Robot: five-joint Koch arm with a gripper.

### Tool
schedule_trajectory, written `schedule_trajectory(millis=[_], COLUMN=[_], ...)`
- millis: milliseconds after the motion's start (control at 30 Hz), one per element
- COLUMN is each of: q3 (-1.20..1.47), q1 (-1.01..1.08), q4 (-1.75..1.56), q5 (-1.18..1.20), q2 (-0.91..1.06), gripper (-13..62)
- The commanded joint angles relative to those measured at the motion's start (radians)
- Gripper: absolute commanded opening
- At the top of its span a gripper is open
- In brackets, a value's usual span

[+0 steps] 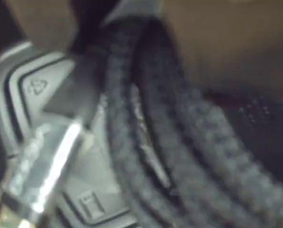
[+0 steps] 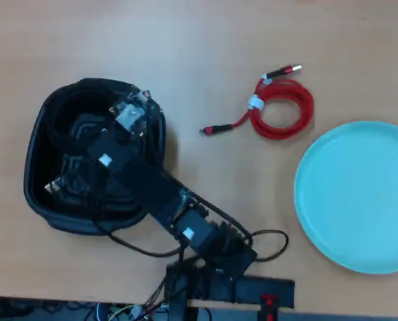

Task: Put a black charging cable in a black bowl and put a red charging cable in a green bowl

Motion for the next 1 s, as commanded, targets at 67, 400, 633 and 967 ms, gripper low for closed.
schedule_trajectory(millis=[67, 400, 633, 967], q3=[-0.609, -0.627, -0.623, -0.612], q1=[-0.017, -0.026, -0.048, -0.043], q4=[-0.126, -0.13, -0.12, -0.109], q5=[0.058, 0.14, 0.138, 0.146], q2=[-0.038, -0.091, -0.114, -0.12], gripper=[-6.4, -5.9, 1.6, 15.4])
